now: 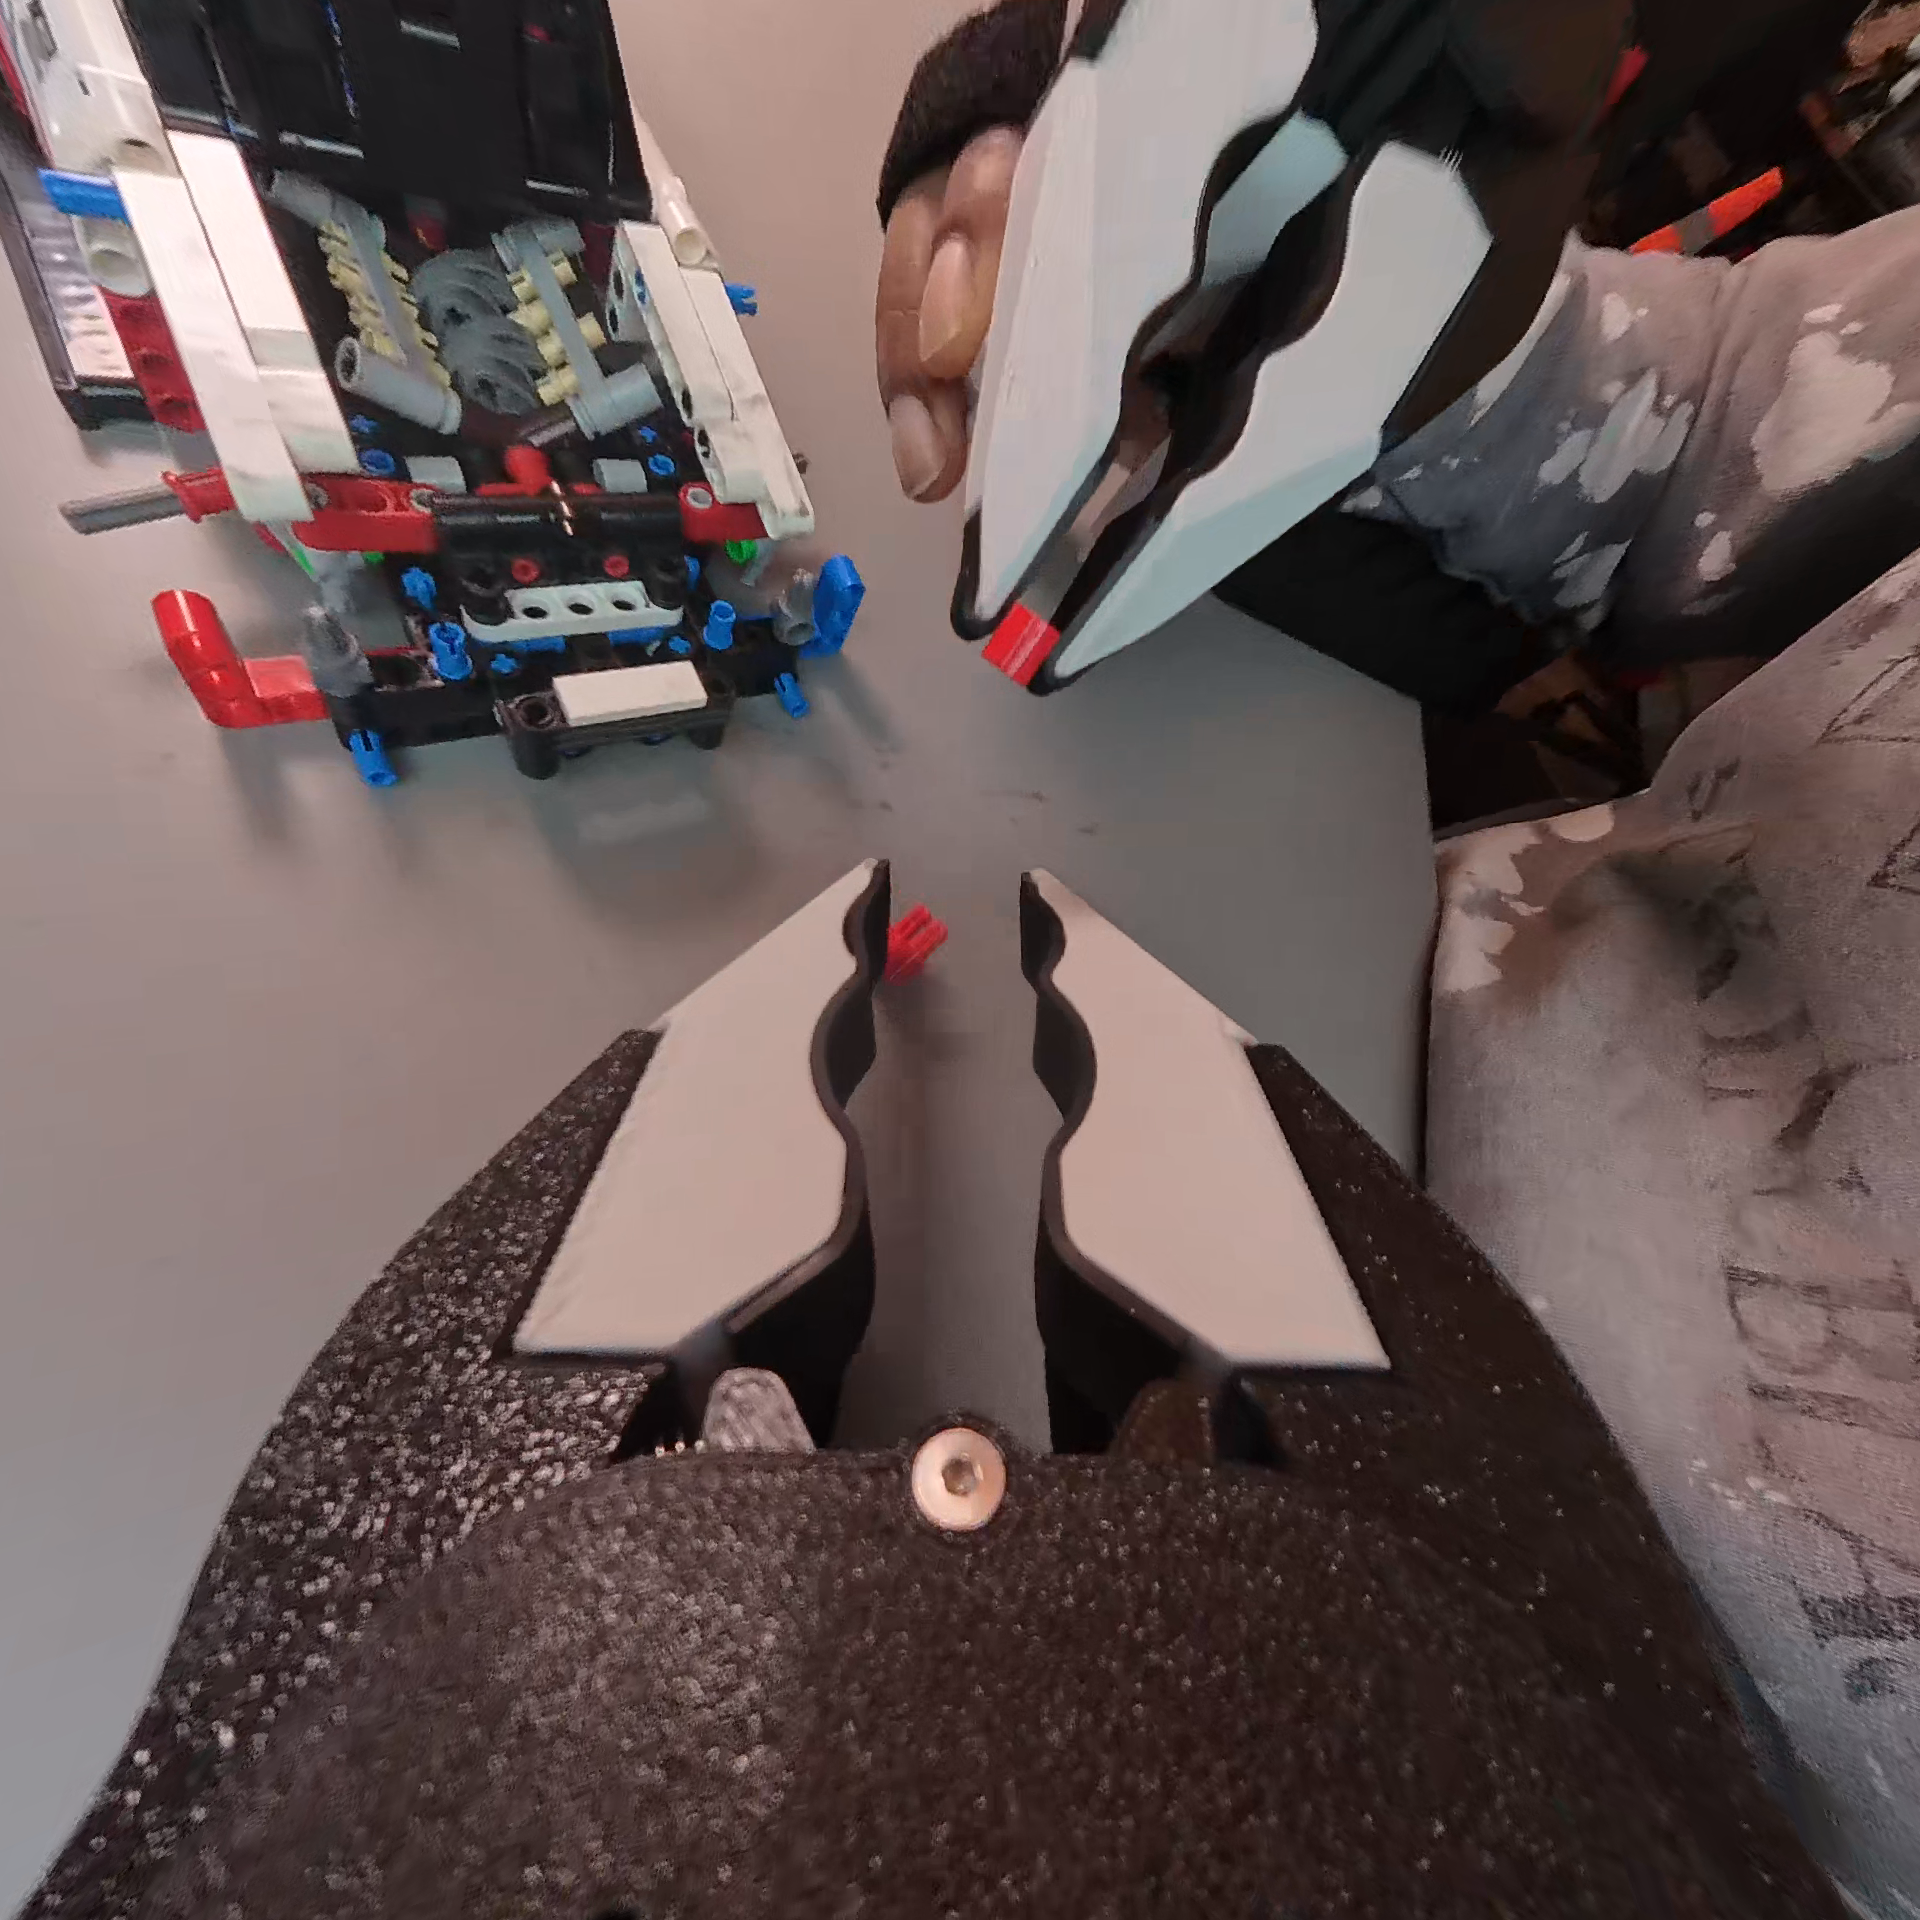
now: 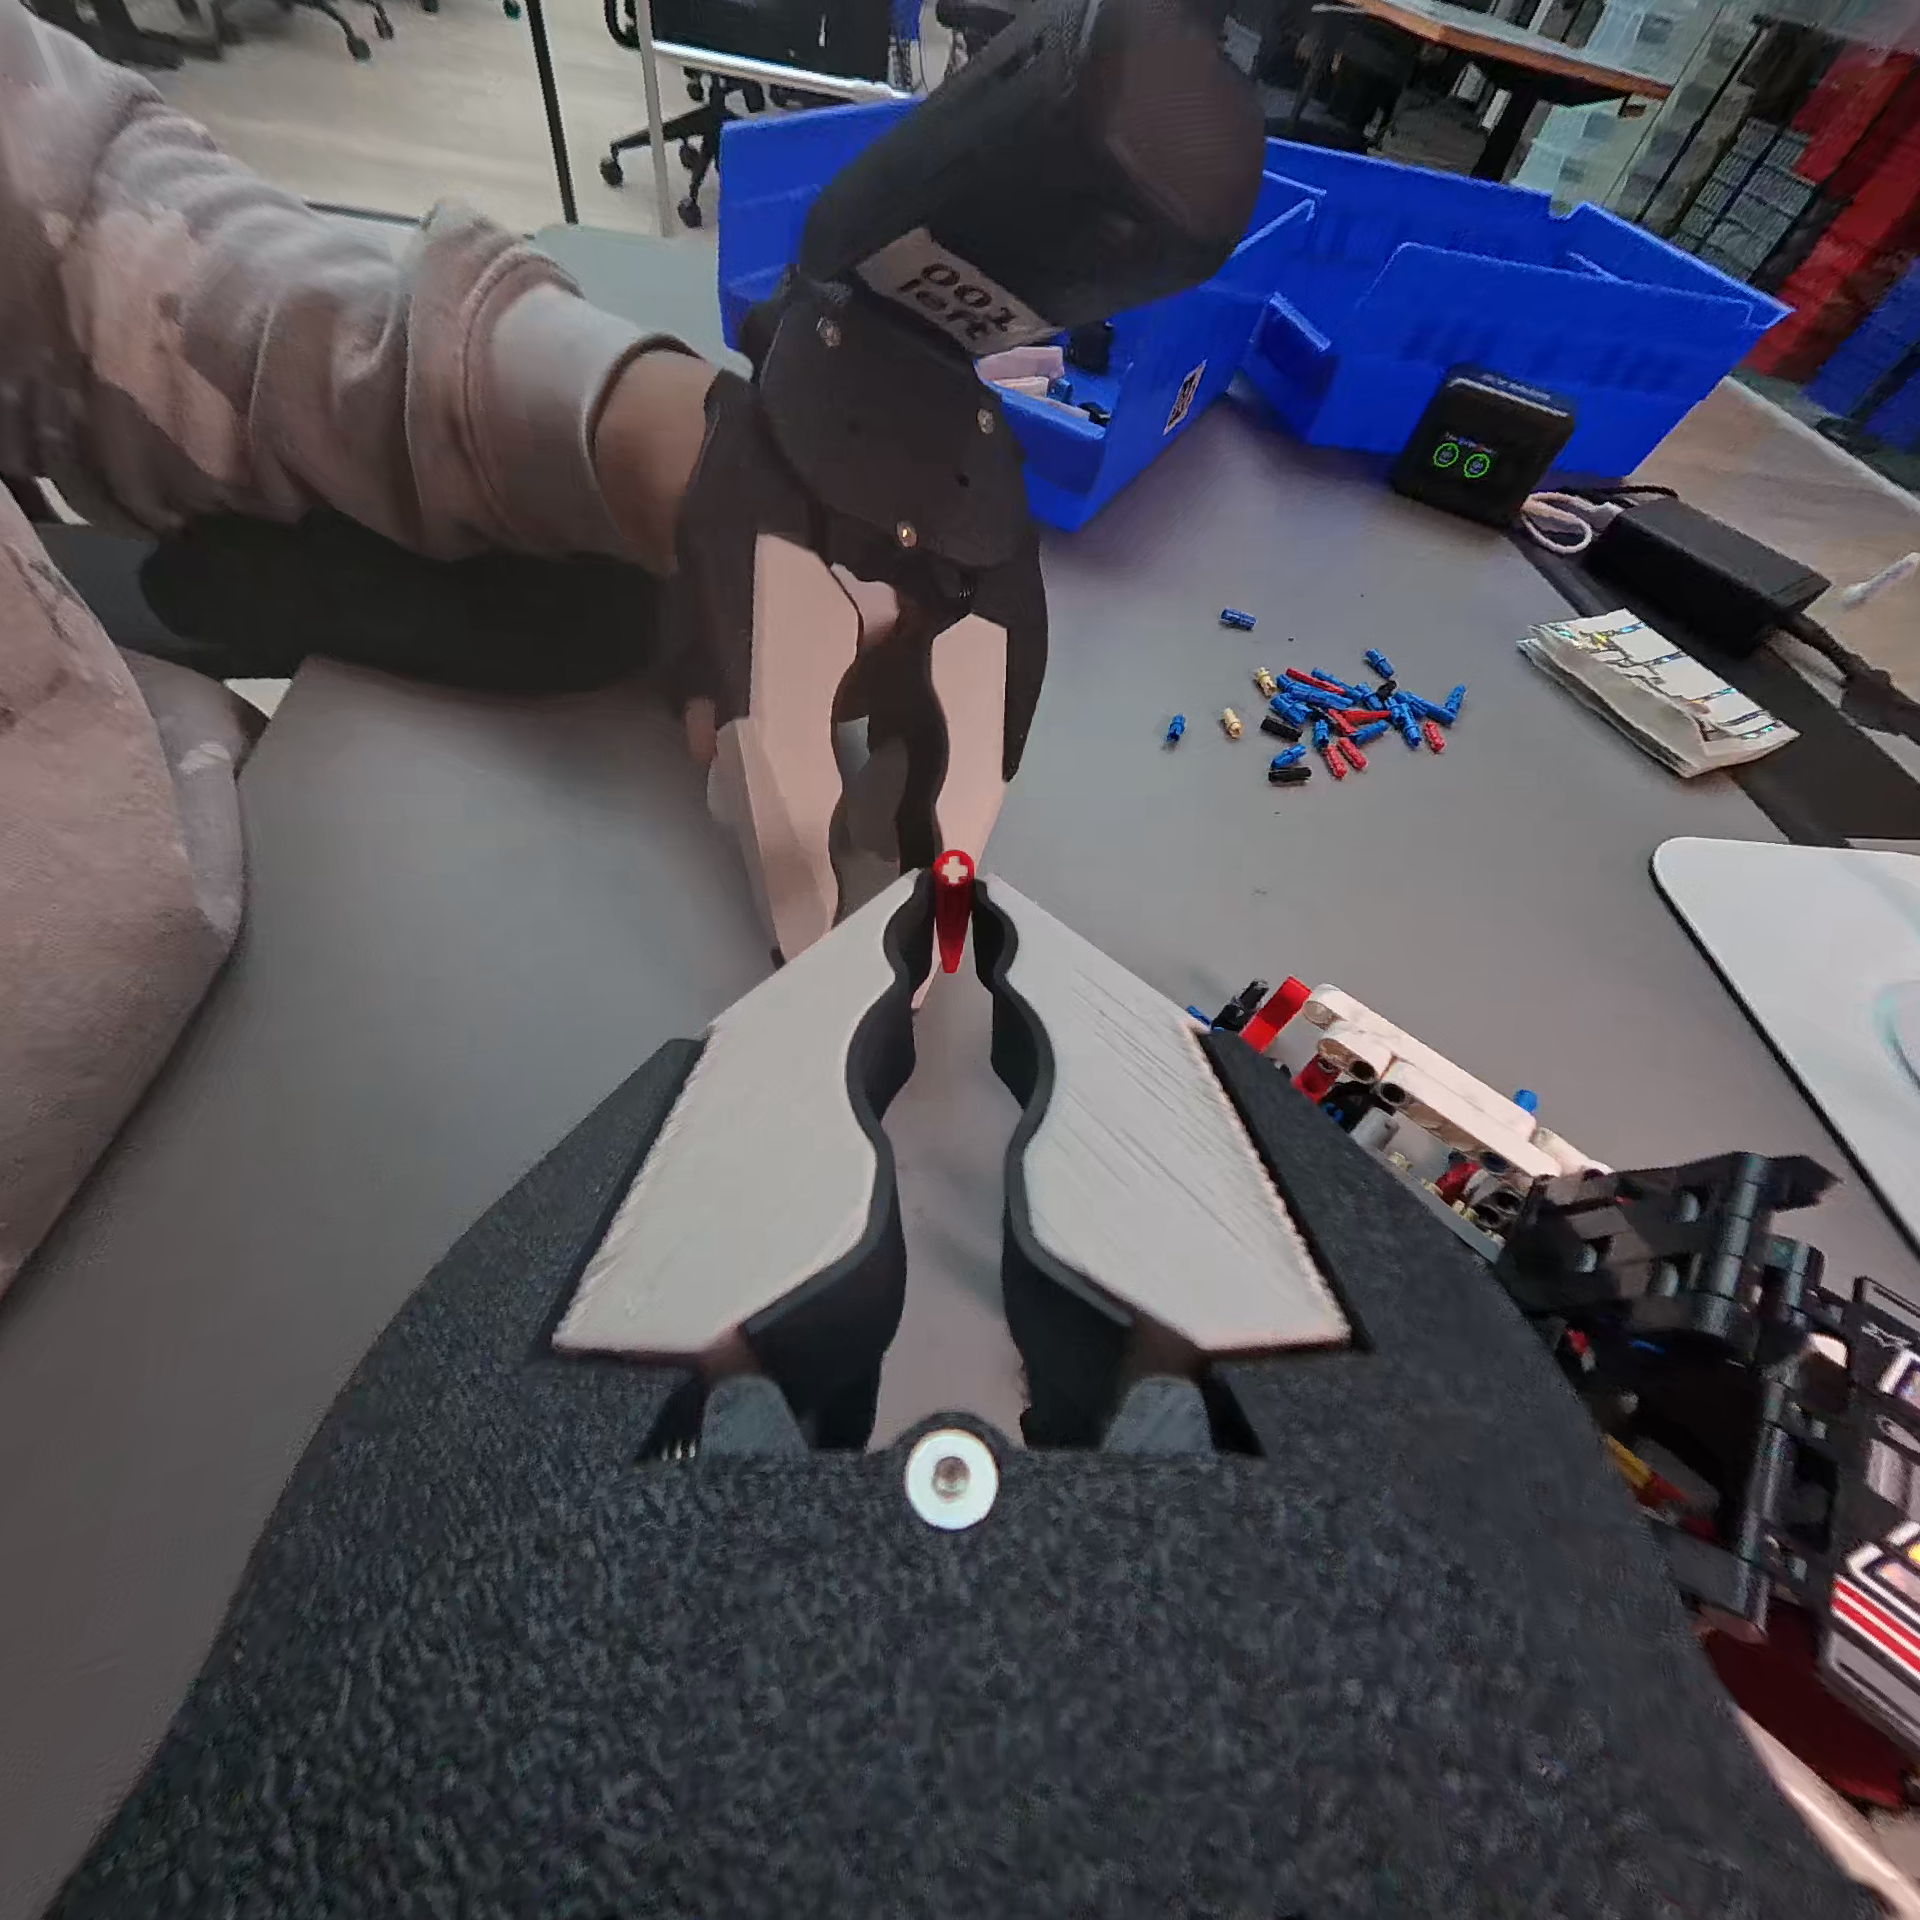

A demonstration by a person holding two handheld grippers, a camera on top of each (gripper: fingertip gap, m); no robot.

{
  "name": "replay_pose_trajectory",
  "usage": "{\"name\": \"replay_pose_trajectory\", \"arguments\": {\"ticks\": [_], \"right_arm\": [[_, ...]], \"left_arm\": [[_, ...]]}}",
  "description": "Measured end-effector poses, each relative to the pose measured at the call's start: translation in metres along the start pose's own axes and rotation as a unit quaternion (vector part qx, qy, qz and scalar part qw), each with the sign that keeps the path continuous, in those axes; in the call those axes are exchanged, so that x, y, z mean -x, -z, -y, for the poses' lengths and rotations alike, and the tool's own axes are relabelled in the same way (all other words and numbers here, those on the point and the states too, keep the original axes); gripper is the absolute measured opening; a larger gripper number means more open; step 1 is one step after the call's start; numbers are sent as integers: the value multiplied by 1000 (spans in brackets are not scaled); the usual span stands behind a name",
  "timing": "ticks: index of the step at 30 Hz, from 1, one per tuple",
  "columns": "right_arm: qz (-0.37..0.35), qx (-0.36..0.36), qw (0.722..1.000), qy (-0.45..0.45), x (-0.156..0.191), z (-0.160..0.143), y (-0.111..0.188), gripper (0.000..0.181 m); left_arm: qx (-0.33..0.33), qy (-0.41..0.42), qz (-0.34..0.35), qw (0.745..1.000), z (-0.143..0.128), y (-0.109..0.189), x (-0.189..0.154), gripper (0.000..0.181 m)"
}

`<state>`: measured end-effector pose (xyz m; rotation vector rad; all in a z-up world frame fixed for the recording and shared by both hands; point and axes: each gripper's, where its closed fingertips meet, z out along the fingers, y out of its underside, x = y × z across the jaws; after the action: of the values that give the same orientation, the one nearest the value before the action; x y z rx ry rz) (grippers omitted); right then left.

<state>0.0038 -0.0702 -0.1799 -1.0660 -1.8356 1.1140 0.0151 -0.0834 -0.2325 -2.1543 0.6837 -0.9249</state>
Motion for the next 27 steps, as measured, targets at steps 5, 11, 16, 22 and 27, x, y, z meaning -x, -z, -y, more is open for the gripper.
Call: {"name": "replay_pose_trajectory", "arguments": {"ticks": [5,11,16,22,27], "right_arm": [[-22,27,998,56,3,-5,-6,6],[-84,37,985,144,0,2,-13,6],[-86,4,988,130,0,15,-11,6],[-25,52,998,7,6,-8,-24,34],[4,186,982,-40,24,-44,-52,30]], "left_arm": [[-127,103,-90,982,34,27,-6,27],[-151,115,-104,976,42,32,-8,8],[-165,74,-87,980,50,44,-12,7],[-192,-5,65,979,67,91,13,7],[-228,-50,333,914,81,198,58,7]]}}
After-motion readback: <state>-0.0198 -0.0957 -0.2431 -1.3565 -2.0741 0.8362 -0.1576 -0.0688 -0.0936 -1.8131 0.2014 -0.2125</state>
